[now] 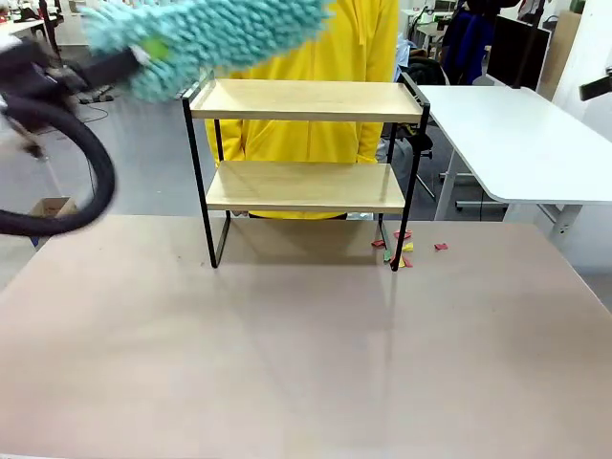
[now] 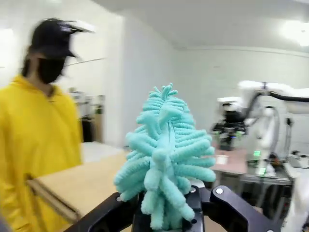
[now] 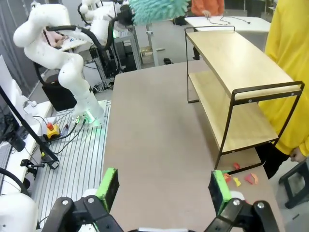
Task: Clean the shelf.
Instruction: Hand the Duster back to the human.
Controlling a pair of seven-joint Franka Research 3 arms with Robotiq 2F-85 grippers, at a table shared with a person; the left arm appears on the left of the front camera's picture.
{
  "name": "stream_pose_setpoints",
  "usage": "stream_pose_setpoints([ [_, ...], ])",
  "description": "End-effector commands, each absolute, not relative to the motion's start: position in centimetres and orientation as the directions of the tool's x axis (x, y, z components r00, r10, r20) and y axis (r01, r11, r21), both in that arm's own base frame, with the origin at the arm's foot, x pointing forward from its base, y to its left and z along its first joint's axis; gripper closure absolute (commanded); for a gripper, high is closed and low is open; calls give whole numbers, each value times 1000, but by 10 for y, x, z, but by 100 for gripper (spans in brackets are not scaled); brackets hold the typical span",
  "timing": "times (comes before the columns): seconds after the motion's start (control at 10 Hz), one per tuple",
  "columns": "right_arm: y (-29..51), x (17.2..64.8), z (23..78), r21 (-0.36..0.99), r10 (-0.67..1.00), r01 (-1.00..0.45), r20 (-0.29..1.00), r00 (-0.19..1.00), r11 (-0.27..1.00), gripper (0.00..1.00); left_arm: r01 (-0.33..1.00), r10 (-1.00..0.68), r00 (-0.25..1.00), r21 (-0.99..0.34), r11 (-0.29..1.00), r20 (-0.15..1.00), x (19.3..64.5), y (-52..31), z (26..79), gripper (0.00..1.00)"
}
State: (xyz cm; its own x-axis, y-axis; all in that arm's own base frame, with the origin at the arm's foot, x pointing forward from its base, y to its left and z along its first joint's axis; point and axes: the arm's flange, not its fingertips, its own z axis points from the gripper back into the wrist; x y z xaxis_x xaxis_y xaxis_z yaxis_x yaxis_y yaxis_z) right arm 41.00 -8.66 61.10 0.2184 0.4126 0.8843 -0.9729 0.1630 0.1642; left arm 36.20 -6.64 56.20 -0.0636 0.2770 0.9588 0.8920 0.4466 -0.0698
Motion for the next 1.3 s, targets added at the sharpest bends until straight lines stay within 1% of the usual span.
stream_pose_setpoints([
  [0.0, -88, 408, 612, 152, 419, -976, 885, 204, 154, 0, 730, 186, -8, -121, 673, 982, 322, -34, 595, 83],
  [0.1, -88, 408, 612, 152, 419, -976, 885, 204, 154, 0, 635, 172, -13, -125, 763, 985, 316, -10, 607, 83],
  [0.2, -88, 408, 612, 152, 419, -976, 885, 204, 154, 0, 507, 155, -6, -130, 852, 988, 313, 12, 614, 83],
  [0.3, -88, 408, 612, 152, 419, -976, 885, 204, 154, 0, 397, 143, 8, -134, 908, 990, 312, 29, 615, 83],
  [0.4, -88, 408, 612, 152, 419, -976, 885, 204, 154, 0, 342, 128, 20, -127, 931, 992, 315, 38, 611, 83],
  [0.6, -88, 408, 612, 152, 419, -976, 885, 204, 154, 0, 297, 115, 64, -129, 946, 991, 330, 43, 595, 83],
  [0.8, -88, 408, 612, 152, 419, -976, 885, 204, 154, 0, 233, 84, 127, -112, 966, 988, 352, 38, 554, 83],
  [0.9, -88, 408, 612, 152, 419, -976, 885, 204, 154, 0, 242, 100, 142, -132, 961, 985, 359, 34, 532, 83],
  [1.0, -88, 408, 612, 152, 419, -976, 885, 204, 154, 0, 222, 97, 157, -130, 966, 983, 363, 28, 510, 83],
  [1.2, -88, 408, 612, 152, 419, -976, 885, 204, 154, 0, 186, 93, 167, -124, 975, 982, 354, 22, 477, 83],
])
